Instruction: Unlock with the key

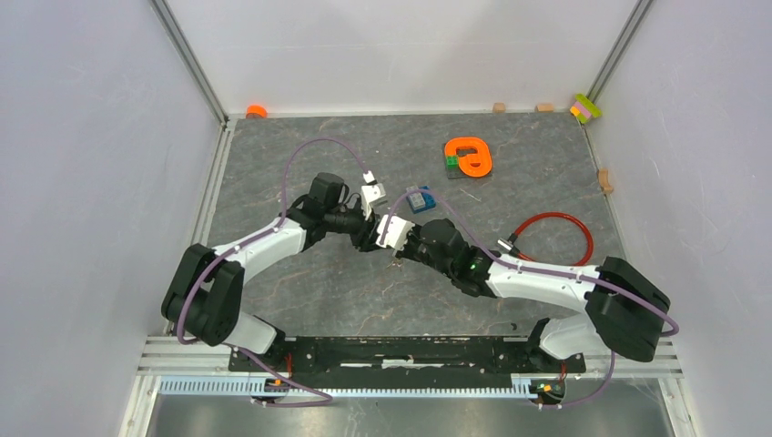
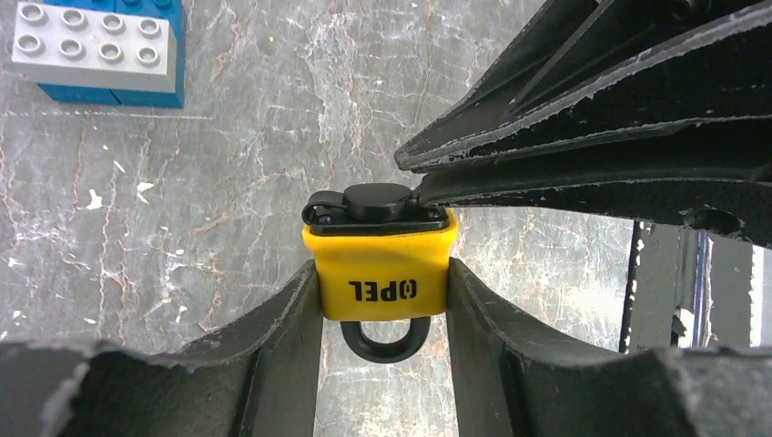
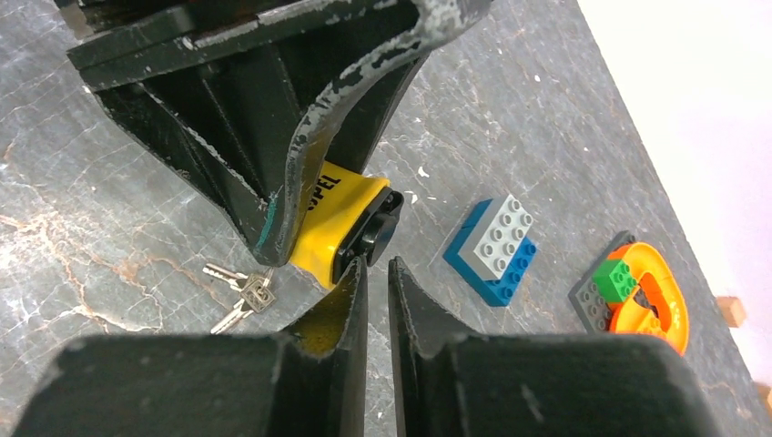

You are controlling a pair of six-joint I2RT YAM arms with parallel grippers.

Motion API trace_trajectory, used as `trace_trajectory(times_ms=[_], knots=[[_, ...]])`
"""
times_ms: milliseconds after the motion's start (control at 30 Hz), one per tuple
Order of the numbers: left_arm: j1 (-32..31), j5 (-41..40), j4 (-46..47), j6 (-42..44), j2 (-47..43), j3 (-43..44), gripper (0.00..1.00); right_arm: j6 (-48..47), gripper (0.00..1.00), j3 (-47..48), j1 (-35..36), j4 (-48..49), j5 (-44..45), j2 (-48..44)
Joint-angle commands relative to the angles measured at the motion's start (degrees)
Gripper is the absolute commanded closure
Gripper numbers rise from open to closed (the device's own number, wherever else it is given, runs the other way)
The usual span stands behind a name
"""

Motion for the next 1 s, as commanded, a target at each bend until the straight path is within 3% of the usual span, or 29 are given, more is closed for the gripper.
trace_trajectory(times_ms=[0,767,867,967], knots=[[-2.36,16.23,-7.28,1.97,-0.29,0.54,0.98,-4.52,0.83,0.46,-4.53,7.24,15.46,-1.80],[-2.27,11.22,-11.93,5.83,2.52,1.18,0.98,-8.54,0.72,-0.24,-9.63,8.51,19.55,-2.08],[-2.31,10.97,-11.63,5.77,2.29,1.22,0.98,-6.68,0.69,-0.26,-10.29,6.73,15.46,-2.76],[-2.31,10.05,-9.61,5.13,1.47,0.69,0.98,-3.18,0.60,0.51,-12.94,1.81,4.25,-4.70]])
